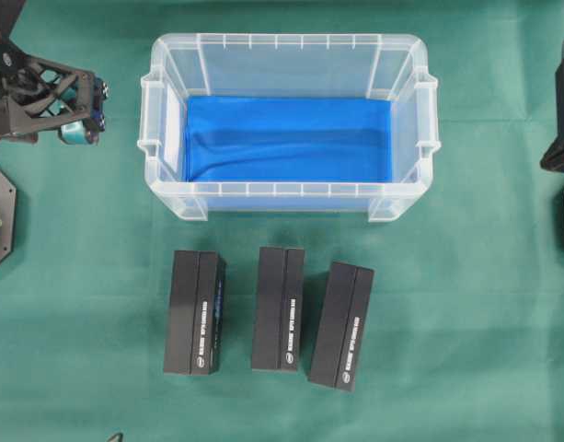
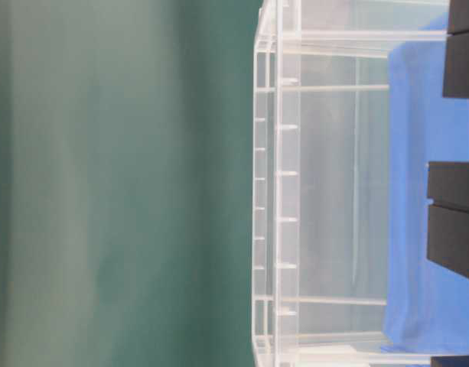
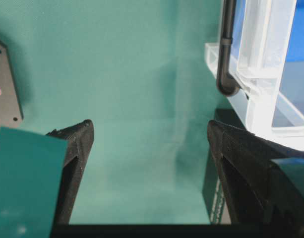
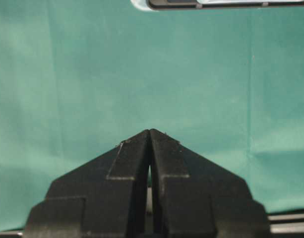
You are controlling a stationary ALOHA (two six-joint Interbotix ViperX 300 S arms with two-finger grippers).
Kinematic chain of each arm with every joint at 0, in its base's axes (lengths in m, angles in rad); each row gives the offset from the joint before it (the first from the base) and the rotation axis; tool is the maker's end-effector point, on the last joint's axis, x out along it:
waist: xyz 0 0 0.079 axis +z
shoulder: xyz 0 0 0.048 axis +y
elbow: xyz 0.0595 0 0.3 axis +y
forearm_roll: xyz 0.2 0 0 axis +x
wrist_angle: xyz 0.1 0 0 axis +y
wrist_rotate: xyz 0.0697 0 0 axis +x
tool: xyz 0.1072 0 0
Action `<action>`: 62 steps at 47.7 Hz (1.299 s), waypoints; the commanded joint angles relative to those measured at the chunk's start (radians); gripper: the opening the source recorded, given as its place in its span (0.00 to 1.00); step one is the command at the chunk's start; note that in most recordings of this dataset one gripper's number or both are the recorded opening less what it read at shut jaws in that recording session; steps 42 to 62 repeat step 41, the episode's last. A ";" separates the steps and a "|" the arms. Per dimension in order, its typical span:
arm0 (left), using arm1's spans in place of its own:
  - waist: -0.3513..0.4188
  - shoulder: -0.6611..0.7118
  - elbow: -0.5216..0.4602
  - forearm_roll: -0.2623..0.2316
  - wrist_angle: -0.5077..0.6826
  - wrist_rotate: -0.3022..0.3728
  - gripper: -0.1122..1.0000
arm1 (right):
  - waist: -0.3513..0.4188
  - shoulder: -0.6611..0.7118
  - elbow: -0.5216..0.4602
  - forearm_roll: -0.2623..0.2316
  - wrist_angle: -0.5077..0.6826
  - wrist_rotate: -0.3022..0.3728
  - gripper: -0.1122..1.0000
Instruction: Take the box out of the case with the left arm.
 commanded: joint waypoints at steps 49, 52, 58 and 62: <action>0.005 -0.006 -0.020 0.000 -0.003 -0.006 0.91 | 0.002 0.002 -0.017 0.000 0.020 0.002 0.10; 0.005 -0.006 -0.020 0.000 -0.003 -0.006 0.91 | 0.002 0.002 -0.017 0.000 0.020 0.002 0.10; 0.005 -0.006 -0.020 0.000 -0.003 -0.006 0.91 | 0.002 0.002 -0.017 0.000 0.020 0.002 0.10; 0.005 -0.006 -0.020 0.000 -0.003 -0.006 0.91 | 0.002 0.002 -0.017 0.000 0.020 0.002 0.10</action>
